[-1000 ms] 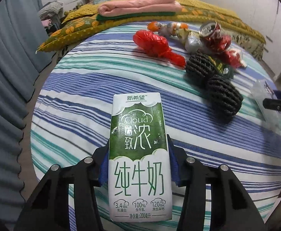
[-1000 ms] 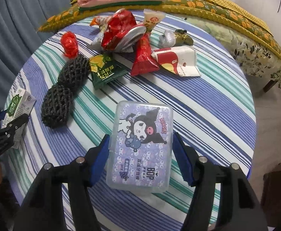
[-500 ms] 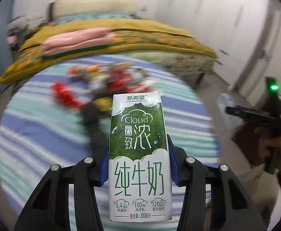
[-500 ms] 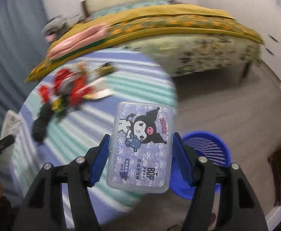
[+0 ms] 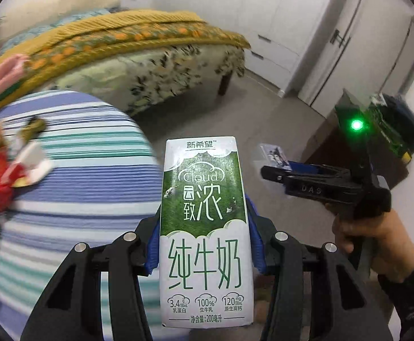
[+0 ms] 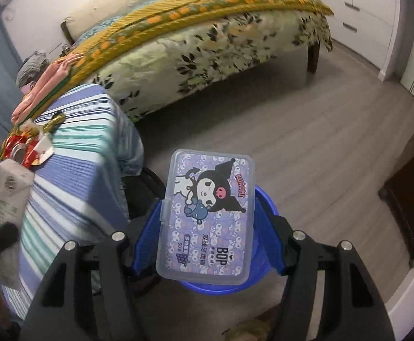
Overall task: Collect trash
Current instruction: 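Carry the milk carton and clear box to the blue wastebasket and release both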
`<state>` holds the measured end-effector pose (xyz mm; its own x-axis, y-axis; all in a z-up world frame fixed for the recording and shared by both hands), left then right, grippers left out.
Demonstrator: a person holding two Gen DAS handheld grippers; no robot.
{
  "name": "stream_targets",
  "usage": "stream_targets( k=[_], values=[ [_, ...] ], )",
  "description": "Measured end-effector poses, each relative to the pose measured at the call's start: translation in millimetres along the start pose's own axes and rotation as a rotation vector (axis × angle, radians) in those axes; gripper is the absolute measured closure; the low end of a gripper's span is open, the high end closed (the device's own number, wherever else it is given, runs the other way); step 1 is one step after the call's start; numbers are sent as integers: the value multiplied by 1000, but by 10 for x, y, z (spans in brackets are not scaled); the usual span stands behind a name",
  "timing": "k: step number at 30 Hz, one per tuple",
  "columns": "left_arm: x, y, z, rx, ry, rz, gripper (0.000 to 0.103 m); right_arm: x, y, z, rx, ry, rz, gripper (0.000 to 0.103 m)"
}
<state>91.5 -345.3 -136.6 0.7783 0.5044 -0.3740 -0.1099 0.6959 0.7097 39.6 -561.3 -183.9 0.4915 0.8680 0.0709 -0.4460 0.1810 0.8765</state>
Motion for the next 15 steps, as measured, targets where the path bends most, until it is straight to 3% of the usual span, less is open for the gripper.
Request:
stream_targets(
  k=[3, 12, 13, 14, 15],
  values=[
    [-44, -434, 22, 45, -6, -2, 53, -123, -175, 23, 22, -27, 8, 40],
    [-12, -1092, 101, 98, -22, -2, 52, -376, -631, 42, 95, -110, 59, 39],
    [-18, -1132, 113, 96, -26, -1, 49, -395, -667, 37, 102, -120, 66, 39],
    [-20, -1162, 127, 92, -32, -1, 33, -408, -698, 40, 106, -127, 72, 38],
    [-17, -1194, 140, 83, -37, 5, 22, -430, -723, 44, 104, -140, 80, 30]
  ],
)
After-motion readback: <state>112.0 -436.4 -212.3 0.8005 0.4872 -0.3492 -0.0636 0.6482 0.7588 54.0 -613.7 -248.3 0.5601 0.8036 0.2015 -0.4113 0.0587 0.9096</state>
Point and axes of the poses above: each gripper's, at about its wrist camera, not at the fingertips, and y roughly against the way its jaws point, x to its left, z to its top, the point moved 2 cm from there along -y, roughly the way its jaws point, and after that the axes turned 11 degrees about -z, right-handed, at the moved point
